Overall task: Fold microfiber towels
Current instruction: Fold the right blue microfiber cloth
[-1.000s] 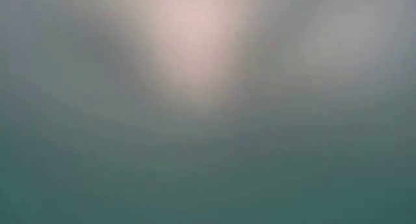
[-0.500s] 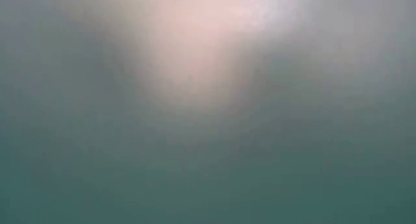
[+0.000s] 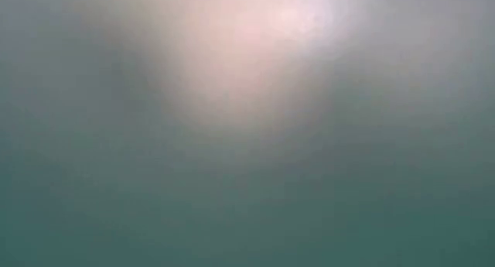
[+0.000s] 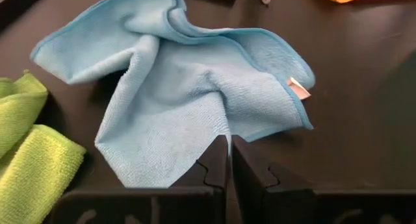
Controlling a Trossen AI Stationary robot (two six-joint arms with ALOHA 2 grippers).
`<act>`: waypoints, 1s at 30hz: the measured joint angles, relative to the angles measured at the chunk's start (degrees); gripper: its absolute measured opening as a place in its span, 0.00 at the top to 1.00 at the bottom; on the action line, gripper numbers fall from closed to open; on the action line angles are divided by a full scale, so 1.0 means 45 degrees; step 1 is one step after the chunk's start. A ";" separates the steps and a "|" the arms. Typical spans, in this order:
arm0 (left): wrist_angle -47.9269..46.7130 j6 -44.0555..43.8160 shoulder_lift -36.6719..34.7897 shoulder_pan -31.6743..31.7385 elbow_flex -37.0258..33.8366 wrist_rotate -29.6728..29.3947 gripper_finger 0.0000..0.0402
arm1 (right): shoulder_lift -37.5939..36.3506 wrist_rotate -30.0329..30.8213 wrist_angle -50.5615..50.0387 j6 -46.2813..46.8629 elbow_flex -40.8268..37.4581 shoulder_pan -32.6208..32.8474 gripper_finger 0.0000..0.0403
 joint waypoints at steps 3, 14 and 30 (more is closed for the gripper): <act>-0.0008 0.0000 0.0000 0.0089 0.0000 0.0000 0.94 | -0.0140 0.0012 0.0255 -0.0131 0.0000 0.0253 1.00; -0.0039 0.0014 0.0000 0.0101 0.0000 -0.0005 0.94 | -0.1684 0.0739 -0.0170 -0.0665 0.0002 0.1348 0.80; -0.0032 0.0010 0.0000 0.0232 0.0000 -0.0039 0.94 | -0.1666 0.1131 0.3163 -0.3497 0.0019 0.0204 0.70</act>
